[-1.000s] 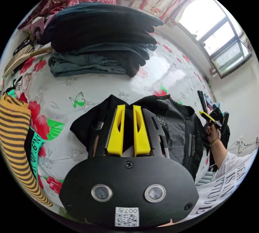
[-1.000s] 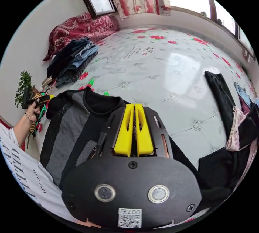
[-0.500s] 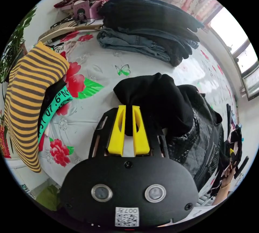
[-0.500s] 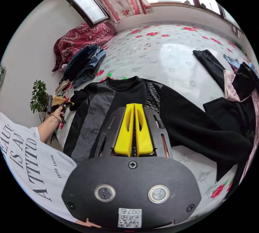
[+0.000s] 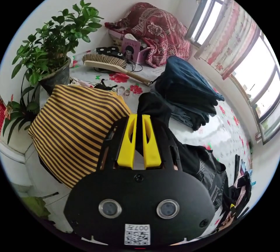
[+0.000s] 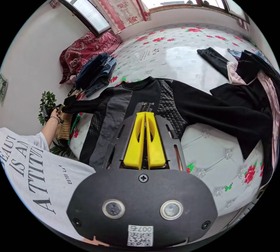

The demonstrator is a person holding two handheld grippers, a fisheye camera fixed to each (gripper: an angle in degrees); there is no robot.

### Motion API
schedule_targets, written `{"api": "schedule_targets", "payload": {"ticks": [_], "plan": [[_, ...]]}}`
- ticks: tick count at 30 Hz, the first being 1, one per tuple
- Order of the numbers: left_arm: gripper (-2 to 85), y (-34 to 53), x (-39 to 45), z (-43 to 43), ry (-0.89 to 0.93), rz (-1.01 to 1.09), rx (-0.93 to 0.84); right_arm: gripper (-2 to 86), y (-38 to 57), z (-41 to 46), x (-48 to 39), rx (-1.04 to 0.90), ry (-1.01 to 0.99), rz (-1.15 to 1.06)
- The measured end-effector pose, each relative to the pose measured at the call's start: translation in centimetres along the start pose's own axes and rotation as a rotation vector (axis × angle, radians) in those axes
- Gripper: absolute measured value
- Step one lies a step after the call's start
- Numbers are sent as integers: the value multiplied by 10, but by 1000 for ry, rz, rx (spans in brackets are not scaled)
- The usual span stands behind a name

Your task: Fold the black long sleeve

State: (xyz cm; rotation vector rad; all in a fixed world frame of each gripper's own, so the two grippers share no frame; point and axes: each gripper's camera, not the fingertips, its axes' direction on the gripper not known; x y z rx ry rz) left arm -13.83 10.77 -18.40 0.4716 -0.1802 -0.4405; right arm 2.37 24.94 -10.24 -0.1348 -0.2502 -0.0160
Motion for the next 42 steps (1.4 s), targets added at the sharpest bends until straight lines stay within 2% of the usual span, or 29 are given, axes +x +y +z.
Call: {"api": "schedule_targets", "payload": {"ticks": [2,3,5,9,10,12,15,19,25,32,34,35,36,38,42], "plan": [[20,7,9,-8,37,-49,34,-3,8,-6,-1,1,-5,6],[21,9,31,-13,84,5,43,-3,10,-7,-1,0,-2,9],[24,15,87,-26,162,179,59,-3,17,-14,-1,8,8,20],[37,99,237,-106,501,762,184,-3,30,-27,4,46,16,60],[45,138,268,-125,644,949,169,-3,35,-30,7,59,17,79],[69,197,297,-138,789,1111,69,-3,43,-32,13,76,13,112],[116,272,304,-133,849,1199,-88,-2,58,-30,28,71,-6,180],[121,288,275,-104,727,1162,-268,4,65,-19,36,37,-16,191],[112,237,261,-36,397,1204,-325,20,33,21,33,-62,-5,103],[94,204,302,44,203,1205,-390,23,-21,69,47,-148,141,20],[78,214,310,93,0,1221,-513,19,-35,85,48,-186,193,-13],[71,215,309,99,12,1227,-537,15,-44,100,52,-248,185,-9],[61,208,304,95,92,1189,-485,12,-48,108,54,-286,163,-3],[59,196,299,103,112,1102,-526,4,-69,120,52,-370,7,5],[81,175,279,107,156,962,-537,3,-92,76,38,-75,-23,-7]]}}
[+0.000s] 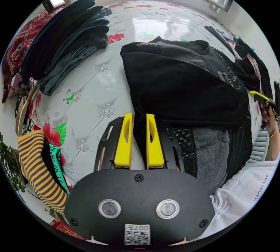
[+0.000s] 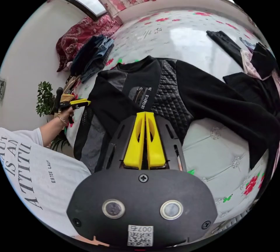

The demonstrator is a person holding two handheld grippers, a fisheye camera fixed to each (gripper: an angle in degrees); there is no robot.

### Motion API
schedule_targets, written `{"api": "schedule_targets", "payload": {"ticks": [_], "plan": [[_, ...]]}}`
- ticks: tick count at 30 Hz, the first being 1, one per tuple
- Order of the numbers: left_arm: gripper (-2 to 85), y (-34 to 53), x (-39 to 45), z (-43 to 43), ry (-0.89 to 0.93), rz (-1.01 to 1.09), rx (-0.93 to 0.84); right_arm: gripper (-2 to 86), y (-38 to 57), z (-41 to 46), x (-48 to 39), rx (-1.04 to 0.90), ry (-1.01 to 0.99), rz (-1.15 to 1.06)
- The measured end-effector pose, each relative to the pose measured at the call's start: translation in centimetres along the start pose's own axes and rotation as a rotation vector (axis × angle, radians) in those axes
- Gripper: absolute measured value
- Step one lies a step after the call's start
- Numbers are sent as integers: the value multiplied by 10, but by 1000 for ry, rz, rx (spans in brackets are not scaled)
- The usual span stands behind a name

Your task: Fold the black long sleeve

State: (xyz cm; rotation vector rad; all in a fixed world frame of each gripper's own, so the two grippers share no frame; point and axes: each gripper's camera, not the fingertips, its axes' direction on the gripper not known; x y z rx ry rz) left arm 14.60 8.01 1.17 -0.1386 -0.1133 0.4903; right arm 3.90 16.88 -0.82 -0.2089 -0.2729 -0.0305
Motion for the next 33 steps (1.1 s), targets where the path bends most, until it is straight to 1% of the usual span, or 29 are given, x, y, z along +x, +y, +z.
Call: {"api": "schedule_targets", "payload": {"ticks": [1,3,5,7,11,12,13,15,16,17,18,20,24,25,28,29,33], "plan": [[84,3,-8,-2,27,-37,6,5,-3,-9,2,42,-4,7],[83,9,-17,-11,62,-82,24,12,-3,-13,7,34,9,0],[74,17,-21,-26,61,-101,73,29,7,2,21,-80,69,-22],[57,29,-19,-46,50,-100,132,37,16,19,26,-172,80,-75],[51,36,-7,-59,63,-54,152,26,13,50,11,-383,103,-223],[51,36,-1,-61,68,-39,146,22,10,50,8,-400,103,-235],[51,35,6,-62,72,-11,137,15,2,45,1,-417,70,-255],[51,34,20,-64,62,46,129,8,-12,22,-10,-389,-121,-271],[51,34,30,-67,51,89,129,6,-23,-2,-15,-334,-288,-276],[51,34,35,-68,49,111,128,4,-31,-24,-19,-262,-387,-277],[51,33,46,-69,54,152,127,4,-35,-33,-19,-227,-404,-276],[52,33,63,-71,91,210,133,3,-47,-50,-7,-119,-326,-196],[58,29,109,-70,248,332,131,3,-61,-26,33,-92,-222,14],[60,27,122,-65,261,361,108,3,-62,-11,41,-118,-165,55],[58,23,138,-65,224,381,97,2,-51,21,40,-293,-27,35],[56,22,137,-67,213,375,103,2,-41,22,36,-311,23,14],[48,16,97,-74,92,260,123,5,-10,-1,37,-261,40,53]]}}
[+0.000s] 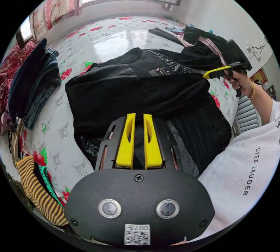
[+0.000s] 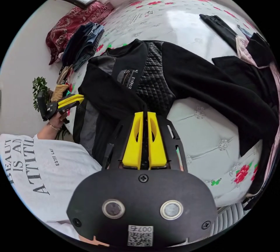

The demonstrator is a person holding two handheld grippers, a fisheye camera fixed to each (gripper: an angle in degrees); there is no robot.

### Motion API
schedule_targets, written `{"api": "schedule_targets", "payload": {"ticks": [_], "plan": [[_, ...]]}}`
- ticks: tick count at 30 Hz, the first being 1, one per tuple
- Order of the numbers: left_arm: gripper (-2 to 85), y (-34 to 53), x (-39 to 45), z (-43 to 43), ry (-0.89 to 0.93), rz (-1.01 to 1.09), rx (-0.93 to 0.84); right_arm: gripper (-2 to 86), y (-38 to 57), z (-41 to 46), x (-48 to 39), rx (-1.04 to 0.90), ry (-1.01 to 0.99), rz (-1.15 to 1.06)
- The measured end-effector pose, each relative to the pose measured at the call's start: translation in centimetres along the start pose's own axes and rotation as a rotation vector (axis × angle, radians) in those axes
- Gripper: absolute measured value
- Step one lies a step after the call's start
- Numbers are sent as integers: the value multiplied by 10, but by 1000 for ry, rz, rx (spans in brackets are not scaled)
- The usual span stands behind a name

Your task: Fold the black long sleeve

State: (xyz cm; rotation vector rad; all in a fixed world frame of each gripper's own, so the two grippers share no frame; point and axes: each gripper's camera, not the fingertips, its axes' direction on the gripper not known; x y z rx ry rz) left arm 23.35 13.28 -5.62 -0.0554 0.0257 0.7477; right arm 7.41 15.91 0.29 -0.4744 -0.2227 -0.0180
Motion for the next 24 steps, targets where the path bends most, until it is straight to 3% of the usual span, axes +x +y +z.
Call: {"api": "schedule_targets", "payload": {"ticks": [4,6,10,14,24], "plan": [[6,7,-64,29,-191,-178,-132,14,22,2,5,77,86,12],[-2,11,-79,42,-156,-185,-145,21,28,-4,23,128,1,65],[-8,9,-90,42,-140,-237,-144,41,70,-48,103,420,-97,369],[-9,14,-95,37,-133,-323,-134,62,129,-82,186,613,58,713],[-9,43,-114,13,-87,-476,-169,59,155,-103,290,712,-8,891]]}}
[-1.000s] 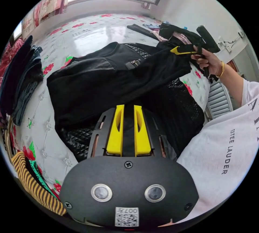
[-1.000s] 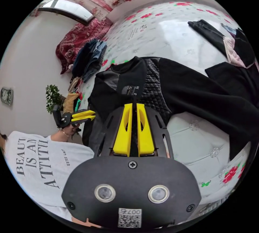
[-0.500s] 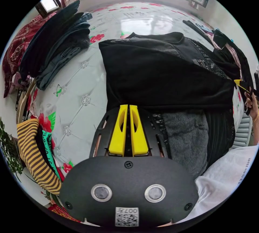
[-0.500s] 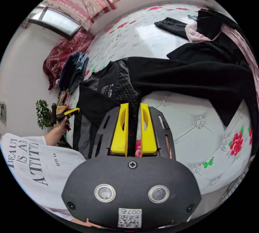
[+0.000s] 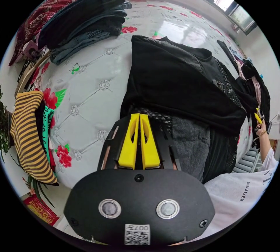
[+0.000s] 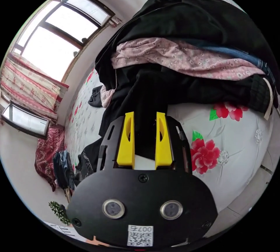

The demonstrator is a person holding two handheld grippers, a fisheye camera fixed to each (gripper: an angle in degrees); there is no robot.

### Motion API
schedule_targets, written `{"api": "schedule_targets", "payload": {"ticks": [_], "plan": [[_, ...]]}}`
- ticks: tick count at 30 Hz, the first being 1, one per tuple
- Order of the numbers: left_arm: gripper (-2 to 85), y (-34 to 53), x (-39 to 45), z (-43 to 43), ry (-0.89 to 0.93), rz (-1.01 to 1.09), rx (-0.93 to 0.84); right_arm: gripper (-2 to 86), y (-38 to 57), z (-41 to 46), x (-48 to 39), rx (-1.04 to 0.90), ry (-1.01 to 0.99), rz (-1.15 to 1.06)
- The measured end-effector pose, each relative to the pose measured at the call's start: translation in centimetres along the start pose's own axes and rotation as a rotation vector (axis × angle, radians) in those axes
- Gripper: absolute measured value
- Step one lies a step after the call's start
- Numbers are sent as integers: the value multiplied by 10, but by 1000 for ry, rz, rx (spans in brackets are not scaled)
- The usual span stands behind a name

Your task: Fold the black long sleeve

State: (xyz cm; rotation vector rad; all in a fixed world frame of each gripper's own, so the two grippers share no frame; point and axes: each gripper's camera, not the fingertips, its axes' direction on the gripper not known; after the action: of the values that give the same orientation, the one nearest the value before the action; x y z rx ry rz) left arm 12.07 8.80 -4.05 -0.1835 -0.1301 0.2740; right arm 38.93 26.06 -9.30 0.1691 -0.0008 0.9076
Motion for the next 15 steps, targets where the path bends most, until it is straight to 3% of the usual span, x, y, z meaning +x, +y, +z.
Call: {"api": "schedule_targets", "payload": {"ticks": [3,8,10,12,14,15], "plan": [[-9,1,1,0,-2,-13,-10,35,-12,23,12,-129,-85,48],[-9,-1,11,-7,-2,12,14,2,-1,-75,-35,124,-346,-226],[-9,0,13,-4,11,20,16,0,15,-94,-34,169,-336,-236],[-9,3,13,3,31,12,9,-1,31,-86,-9,164,-253,-116],[-9,4,10,12,49,-6,-3,-1,49,-50,54,17,-221,227],[-9,5,7,16,58,-22,-13,-1,53,-44,67,-4,-248,296]]}}
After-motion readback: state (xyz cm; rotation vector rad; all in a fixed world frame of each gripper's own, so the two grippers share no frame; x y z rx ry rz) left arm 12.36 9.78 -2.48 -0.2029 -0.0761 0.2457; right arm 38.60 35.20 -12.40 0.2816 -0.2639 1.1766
